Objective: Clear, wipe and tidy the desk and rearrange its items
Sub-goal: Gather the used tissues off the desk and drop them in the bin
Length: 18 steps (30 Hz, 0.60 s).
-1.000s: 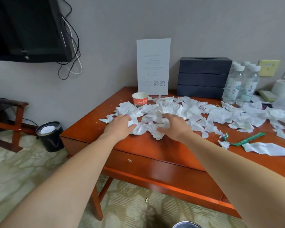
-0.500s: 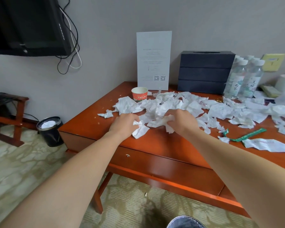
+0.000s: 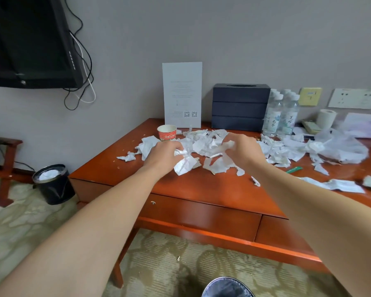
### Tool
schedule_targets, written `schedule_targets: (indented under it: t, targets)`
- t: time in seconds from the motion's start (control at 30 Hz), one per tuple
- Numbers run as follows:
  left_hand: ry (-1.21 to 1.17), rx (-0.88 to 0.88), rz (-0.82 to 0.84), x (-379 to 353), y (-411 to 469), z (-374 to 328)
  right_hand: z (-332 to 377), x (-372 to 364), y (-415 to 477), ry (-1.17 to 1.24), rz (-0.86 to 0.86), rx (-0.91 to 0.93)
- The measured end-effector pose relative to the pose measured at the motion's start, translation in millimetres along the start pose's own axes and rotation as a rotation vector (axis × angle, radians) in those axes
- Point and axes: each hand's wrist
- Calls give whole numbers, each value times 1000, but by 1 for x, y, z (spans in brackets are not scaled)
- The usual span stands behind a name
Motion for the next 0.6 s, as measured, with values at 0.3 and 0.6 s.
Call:
schedule_targets:
  t: [0.3, 0.6]
  targets:
    - [-74, -109, 90, -20, -74, -70, -43, 32, -98, 13, -1, -57]
    - [-124, -147, 139, -59, -159, -103, -84, 32, -197, 2, -4, -123]
Point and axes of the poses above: each hand's wrist, its own y-axis towards the middle knuckle, its own x-axis out of the back of the hand, z = x × y, and after that the axes turned 1 degree about -x, right-handed
